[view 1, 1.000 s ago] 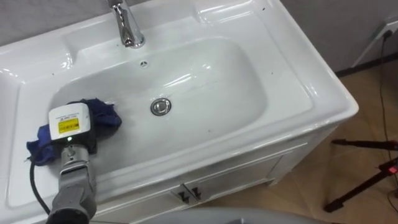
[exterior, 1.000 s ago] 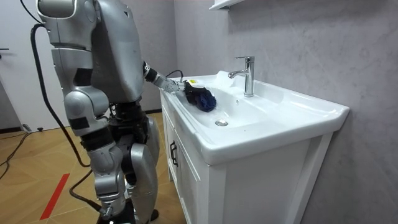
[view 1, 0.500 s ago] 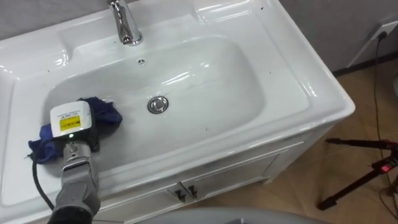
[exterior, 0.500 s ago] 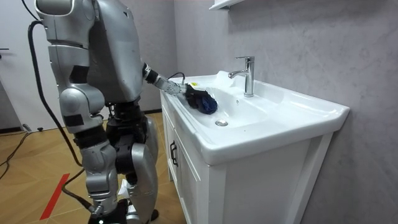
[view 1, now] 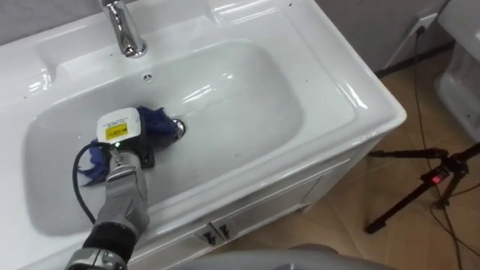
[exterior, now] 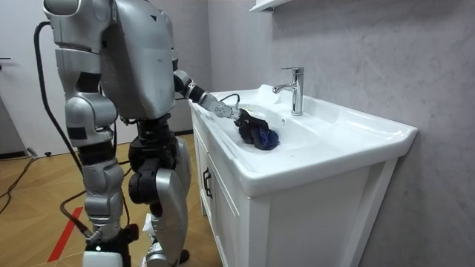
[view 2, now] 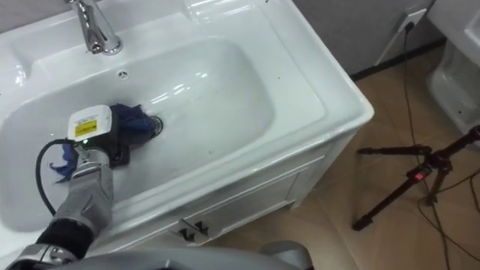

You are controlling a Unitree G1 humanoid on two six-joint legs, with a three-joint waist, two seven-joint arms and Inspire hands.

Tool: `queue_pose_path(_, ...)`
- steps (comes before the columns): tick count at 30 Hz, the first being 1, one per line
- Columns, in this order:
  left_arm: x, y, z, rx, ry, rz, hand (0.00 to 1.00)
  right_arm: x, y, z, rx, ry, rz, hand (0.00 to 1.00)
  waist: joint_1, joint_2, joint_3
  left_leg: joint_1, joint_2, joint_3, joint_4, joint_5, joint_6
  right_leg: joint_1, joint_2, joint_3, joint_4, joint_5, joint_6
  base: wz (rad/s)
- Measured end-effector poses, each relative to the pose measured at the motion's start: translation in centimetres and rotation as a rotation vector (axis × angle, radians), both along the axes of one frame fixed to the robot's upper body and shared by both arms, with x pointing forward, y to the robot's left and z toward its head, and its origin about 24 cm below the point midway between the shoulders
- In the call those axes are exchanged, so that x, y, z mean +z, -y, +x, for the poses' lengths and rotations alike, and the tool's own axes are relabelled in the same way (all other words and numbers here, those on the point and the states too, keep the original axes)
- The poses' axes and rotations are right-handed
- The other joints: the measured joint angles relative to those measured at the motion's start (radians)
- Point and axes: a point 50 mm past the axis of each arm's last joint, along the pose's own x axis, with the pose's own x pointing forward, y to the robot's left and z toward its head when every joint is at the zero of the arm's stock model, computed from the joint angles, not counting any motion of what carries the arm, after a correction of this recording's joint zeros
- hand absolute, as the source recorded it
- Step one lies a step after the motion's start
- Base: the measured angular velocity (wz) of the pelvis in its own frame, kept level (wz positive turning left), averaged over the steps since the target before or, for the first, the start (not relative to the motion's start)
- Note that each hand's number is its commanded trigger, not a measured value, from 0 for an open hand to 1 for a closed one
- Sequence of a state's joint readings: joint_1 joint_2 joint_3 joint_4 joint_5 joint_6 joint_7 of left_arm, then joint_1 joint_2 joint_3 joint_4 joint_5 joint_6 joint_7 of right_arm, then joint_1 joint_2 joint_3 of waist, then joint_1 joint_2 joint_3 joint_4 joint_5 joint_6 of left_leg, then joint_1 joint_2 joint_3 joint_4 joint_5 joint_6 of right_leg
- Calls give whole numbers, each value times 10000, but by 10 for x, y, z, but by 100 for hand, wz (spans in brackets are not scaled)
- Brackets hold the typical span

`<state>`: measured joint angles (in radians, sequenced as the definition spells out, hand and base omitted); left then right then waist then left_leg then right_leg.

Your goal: Wipe basin

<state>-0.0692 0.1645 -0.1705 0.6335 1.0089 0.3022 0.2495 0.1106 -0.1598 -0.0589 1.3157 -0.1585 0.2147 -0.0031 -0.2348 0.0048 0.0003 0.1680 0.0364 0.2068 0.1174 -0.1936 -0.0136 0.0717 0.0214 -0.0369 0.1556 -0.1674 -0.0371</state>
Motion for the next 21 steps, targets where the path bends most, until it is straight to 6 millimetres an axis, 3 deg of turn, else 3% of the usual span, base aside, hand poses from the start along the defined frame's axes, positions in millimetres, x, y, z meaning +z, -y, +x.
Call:
queue_pose_path(7, -1, 3, 3, 155, -139, -85, 100, 0, -2, -15, -207, -664, 469, 0, -453, 8, 8, -6, -24, 127, 4, 0, 0, -40, -21, 57, -35, 15, 25, -3)
queue_pose_path(12, 2, 8, 8, 357, -133, -723, 100, 0, -1, -8, -143, -416, 680, 0, -799, 41, 36, -48, -34, 438, 2, 0, 0, -222, -27, 175, -33, 73, 90, -6)
queue_pose_path(14, 4, 20, 14, 117, -73, -1072, 100, 1, 0, -3, 40, -365, 721, 0, -923, 57, 59, -43, -48, 717, 3, 0, 1, -234, -22, 330, -35, 125, 128, -15)
queue_pose_path(21, 23, 80, 37, -1887, 342, -2219, 100, 0, -2, 3, 183, -494, 1273, 0, -1650, 63, 95, -67, -122, 753, 6, 0, 3, -228, -145, 332, -44, 150, 263, -1)
